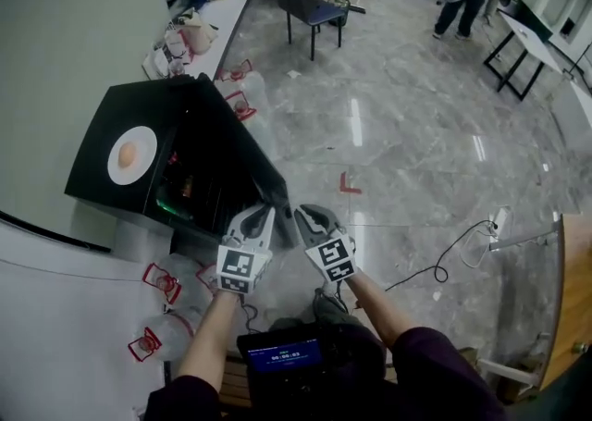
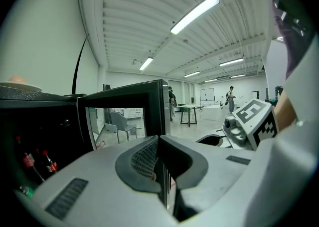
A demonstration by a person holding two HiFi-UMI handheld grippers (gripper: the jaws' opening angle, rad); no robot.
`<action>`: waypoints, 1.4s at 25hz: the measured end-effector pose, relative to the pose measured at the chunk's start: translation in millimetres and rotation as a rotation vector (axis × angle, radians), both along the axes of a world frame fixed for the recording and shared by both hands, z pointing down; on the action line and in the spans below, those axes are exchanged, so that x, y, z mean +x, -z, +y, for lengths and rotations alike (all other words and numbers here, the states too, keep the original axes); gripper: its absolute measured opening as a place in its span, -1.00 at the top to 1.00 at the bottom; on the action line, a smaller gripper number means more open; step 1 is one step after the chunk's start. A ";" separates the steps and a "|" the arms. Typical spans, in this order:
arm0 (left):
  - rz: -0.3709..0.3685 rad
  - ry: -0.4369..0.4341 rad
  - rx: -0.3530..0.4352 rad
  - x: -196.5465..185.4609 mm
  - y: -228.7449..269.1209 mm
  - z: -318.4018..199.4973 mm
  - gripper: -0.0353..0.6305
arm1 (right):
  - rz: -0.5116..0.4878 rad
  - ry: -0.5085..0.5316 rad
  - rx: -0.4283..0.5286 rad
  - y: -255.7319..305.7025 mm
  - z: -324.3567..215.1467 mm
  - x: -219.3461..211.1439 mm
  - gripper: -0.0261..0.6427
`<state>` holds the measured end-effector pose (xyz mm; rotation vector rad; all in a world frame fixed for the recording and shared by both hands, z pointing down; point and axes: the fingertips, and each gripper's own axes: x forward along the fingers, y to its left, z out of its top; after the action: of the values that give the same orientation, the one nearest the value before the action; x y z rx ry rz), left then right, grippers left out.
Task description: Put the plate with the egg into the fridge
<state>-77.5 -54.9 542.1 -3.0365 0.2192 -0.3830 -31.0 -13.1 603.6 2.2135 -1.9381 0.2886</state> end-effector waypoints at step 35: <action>0.025 -0.194 -0.073 250.7 -3.8 -16.8 0.86 | 0.184 -0.212 0.059 53.5 -2.9 194.0 0.78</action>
<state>173.2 -71.7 545.8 -3.0978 -0.0894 -0.3458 163.0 -16.0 550.1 2.3928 -1.6423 0.0538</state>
